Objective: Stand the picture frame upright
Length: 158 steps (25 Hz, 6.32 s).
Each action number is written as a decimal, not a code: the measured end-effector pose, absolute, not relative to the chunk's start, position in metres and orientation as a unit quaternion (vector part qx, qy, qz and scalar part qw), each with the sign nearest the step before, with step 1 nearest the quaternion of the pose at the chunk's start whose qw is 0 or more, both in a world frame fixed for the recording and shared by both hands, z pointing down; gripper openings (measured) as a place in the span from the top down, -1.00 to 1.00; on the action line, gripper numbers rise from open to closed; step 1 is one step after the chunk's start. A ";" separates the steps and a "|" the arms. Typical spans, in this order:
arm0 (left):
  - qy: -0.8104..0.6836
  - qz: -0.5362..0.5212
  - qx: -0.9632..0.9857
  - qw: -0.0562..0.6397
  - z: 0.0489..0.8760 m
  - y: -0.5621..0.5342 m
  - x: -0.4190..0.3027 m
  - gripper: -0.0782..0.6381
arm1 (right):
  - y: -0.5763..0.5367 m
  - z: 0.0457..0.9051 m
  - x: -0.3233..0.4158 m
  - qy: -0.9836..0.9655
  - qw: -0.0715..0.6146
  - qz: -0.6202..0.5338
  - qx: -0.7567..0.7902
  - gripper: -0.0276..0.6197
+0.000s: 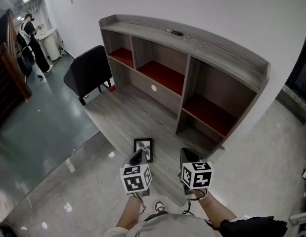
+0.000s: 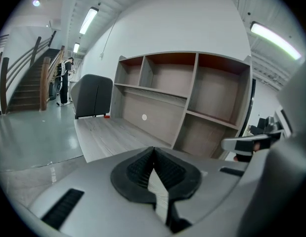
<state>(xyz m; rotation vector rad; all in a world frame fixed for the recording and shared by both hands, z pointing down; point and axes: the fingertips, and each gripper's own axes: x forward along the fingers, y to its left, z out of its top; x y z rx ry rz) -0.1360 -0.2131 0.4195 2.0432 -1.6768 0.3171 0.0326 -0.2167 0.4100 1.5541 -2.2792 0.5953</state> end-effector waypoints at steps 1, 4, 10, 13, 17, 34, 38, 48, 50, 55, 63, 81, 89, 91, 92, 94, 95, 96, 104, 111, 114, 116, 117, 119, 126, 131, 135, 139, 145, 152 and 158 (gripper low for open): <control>-0.610 0.115 0.747 0.240 0.421 -0.218 -0.138 0.75 | -0.221 0.411 0.031 -0.796 0.161 0.209 0.545 0.82; -0.604 0.118 0.749 0.245 0.427 -0.229 -0.141 0.75 | -0.231 0.416 0.029 -0.790 0.168 0.212 0.550 0.82; -0.604 0.116 0.744 0.263 0.440 -0.241 -0.151 0.75 | -0.244 0.423 0.014 -0.792 0.187 0.214 0.541 0.82; -0.606 0.122 0.737 0.273 0.451 -0.239 -0.152 0.75 | -0.245 0.432 0.010 -0.792 0.195 0.220 0.535 0.82; -0.615 0.137 0.722 0.287 0.470 -0.232 -0.156 0.75 | -0.246 0.448 0.014 -0.791 0.199 0.235 0.529 0.82; -0.641 0.183 0.661 0.344 0.534 -0.211 -0.171 0.75 | -0.252 0.523 0.013 -0.786 0.240 0.303 0.482 0.82; -0.644 0.191 0.650 0.357 0.548 -0.203 -0.178 0.75 | -0.251 0.537 0.003 -0.787 0.250 0.310 0.472 0.82; -0.632 0.208 0.637 0.390 0.585 -0.192 -0.176 0.75 | -0.250 0.571 -0.009 -0.781 0.278 0.328 0.453 0.82; -0.631 0.208 0.634 0.396 0.592 -0.191 -0.176 0.75 | -0.250 0.578 -0.011 -0.780 0.284 0.332 0.449 0.82; -0.631 0.214 0.628 0.401 0.604 -0.195 -0.181 0.75 | -0.258 0.591 -0.017 -0.778 0.286 0.336 0.447 0.82; -0.632 0.204 0.630 0.404 0.603 -0.210 -0.190 0.74 | -0.268 0.600 -0.029 -0.779 0.292 0.337 0.441 0.82; -0.606 0.227 0.652 0.395 0.610 -0.264 -0.202 0.43 | -0.290 0.610 -0.028 -0.772 0.308 0.339 0.440 0.82; -0.566 0.241 0.665 0.422 0.620 -0.286 -0.205 0.26 | -0.297 0.615 -0.029 -0.771 0.321 0.338 0.434 0.82; -0.565 0.251 0.663 0.422 0.621 -0.291 -0.207 0.26 | -0.299 0.617 -0.029 -0.770 0.324 0.338 0.433 0.82; -0.565 0.255 0.662 0.421 0.622 -0.293 -0.208 0.26 | -0.299 0.618 -0.029 -0.770 0.325 0.338 0.433 0.82; -0.564 0.263 0.660 0.420 0.623 -0.297 -0.209 0.39 | -0.300 0.620 -0.029 -0.770 0.326 0.339 0.431 0.82; -0.561 0.266 0.661 0.422 0.623 -0.299 -0.209 0.46 | -0.300 0.620 -0.029 -0.770 0.328 0.340 0.430 0.82; -0.556 0.270 0.662 0.424 0.624 -0.301 -0.209 0.47 | -0.300 0.621 -0.028 -0.770 0.328 0.340 0.429 0.82; -0.503 0.327 0.666 0.444 0.636 -0.303 -0.202 0.47 | -0.302 0.623 -0.023 -0.769 0.329 0.342 0.429 0.82; -0.488 0.331 0.665 0.459 0.640 -0.302 -0.199 0.47 | -0.300 0.625 -0.021 -0.769 0.326 0.348 0.426 0.82; -0.483 0.325 0.669 0.463 0.640 -0.302 -0.199 0.46 | -0.298 0.626 -0.020 -0.770 0.323 0.351 0.424 0.82; -0.480 0.318 0.671 0.468 0.640 -0.302 -0.199 0.46 | -0.298 0.626 -0.019 -0.771 0.320 0.352 0.423 0.82; -0.478 0.315 0.671 0.470 0.640 -0.302 -0.199 0.47 | -0.298 0.625 -0.019 -0.772 0.318 0.352 0.423 0.82; -0.476 0.311 0.673 0.473 0.640 -0.303 -0.200 0.49 | -0.297 0.624 -0.019 -0.774 0.315 0.351 0.423 0.82; -0.504 0.276 0.668 0.473 0.638 -0.301 -0.204 0.57 | -0.292 0.619 -0.008 -0.774 0.311 0.344 0.431 0.82; -0.527 0.259 0.668 0.457 0.631 -0.301 -0.203 0.58 | -0.289 0.615 0.004 -0.771 0.304 0.339 0.446 0.82; -0.547 0.246 0.674 0.433 0.619 -0.296 -0.196 0.58 | -0.283 0.610 0.011 -0.770 0.297 0.336 0.454 0.82; -0.552 0.230 0.682 0.421 0.608 -0.285 -0.186 0.58 | -0.274 0.604 0.016 -0.768 0.290 0.334 0.463 0.82; -0.542 0.226 0.705 0.398 0.589 -0.273 -0.166 0.58 | -0.259 0.591 0.030 -0.762 0.278 0.328 0.485 0.82; -0.511 0.231 0.737 0.376 0.573 -0.259 -0.128 0.58 | -0.233 0.575 0.067 -0.739 0.258 0.327 0.530 0.82; -0.470 0.241 0.768 0.361 0.557 -0.249 -0.080 0.58 | -0.212 0.556 0.107 -0.712 0.234 0.327 0.575 0.82</control>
